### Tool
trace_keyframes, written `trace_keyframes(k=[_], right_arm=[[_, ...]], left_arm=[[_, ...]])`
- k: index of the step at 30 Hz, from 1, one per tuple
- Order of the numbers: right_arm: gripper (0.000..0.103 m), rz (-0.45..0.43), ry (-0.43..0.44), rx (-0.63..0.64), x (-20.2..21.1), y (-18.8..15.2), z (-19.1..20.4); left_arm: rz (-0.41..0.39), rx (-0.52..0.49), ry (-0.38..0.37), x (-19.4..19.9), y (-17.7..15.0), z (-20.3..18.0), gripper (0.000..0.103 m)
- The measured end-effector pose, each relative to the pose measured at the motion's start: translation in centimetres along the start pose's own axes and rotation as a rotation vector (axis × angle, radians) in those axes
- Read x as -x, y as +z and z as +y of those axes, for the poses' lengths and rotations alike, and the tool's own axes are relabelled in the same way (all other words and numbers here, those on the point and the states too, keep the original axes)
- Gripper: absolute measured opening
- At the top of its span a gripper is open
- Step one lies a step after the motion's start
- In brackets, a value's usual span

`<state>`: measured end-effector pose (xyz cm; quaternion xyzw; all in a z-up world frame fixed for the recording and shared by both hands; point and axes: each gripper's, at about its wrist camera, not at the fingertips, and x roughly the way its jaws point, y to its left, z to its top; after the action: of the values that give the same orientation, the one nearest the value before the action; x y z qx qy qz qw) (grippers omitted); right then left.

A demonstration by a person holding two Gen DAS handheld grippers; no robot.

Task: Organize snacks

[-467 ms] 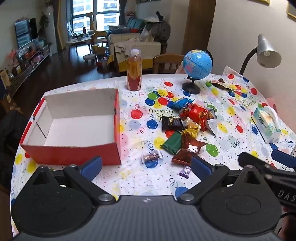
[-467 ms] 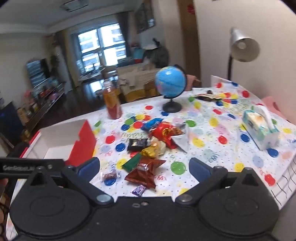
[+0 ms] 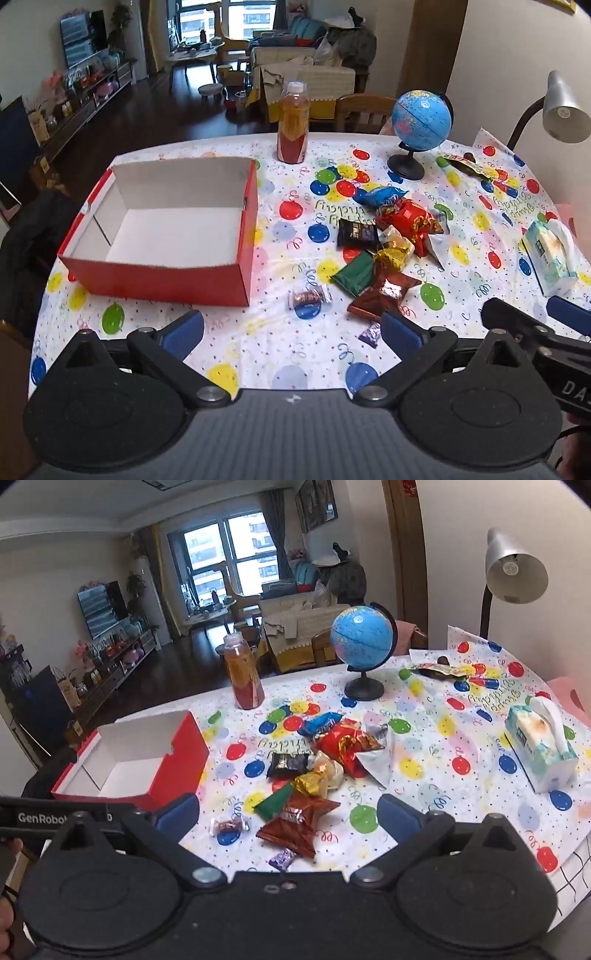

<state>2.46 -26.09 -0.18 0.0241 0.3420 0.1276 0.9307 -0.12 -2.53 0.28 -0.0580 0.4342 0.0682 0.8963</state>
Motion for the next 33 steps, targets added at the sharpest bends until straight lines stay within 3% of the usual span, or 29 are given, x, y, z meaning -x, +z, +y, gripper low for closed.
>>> trace_keyframes(k=[33], right_arm=[[0.102, -0.007, 0.003, -0.009, 0.6, -0.3, -1.8]], left_arm=[[-0.003, 0.009, 0.018, 0.9, -0.4, -1.9, 0.103]])
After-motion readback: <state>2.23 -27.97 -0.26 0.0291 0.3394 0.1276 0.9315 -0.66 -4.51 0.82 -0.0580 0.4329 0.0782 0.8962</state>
